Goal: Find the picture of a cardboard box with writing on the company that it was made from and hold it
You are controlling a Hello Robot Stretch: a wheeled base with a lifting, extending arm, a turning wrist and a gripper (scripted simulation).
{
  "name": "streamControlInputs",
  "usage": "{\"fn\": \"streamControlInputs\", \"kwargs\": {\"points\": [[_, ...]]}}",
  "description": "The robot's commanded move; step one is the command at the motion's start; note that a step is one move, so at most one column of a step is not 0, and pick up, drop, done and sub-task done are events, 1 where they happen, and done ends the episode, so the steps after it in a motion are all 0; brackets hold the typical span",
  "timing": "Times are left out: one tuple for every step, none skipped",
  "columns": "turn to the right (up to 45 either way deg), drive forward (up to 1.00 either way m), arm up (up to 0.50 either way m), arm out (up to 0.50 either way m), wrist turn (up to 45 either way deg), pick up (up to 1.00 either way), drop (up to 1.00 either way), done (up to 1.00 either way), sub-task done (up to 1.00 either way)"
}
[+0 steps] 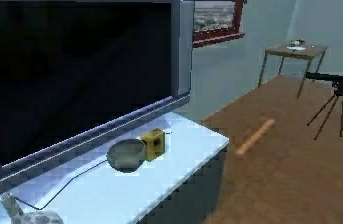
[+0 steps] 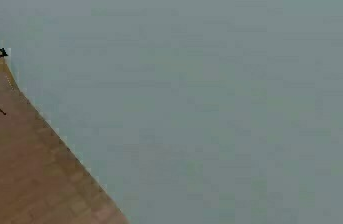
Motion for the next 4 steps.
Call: {"fn": "streamControlInputs", "kwargs": {"points": [[-45.0, 0.0, 0.0, 0.0, 0.0, 0.0, 0.0, 0.0, 0.0], [-45.0, 0.0, 0.0, 0.0, 0.0, 0.0, 0.0, 0.0, 0.0], [45.0, 0.0, 0.0, 0.0, 0.0, 0.0, 0.0, 0.0, 0.0], [45.0, 0.0, 0.0, 0.0, 0.0, 0.0, 0.0, 0.0, 0.0]]}}
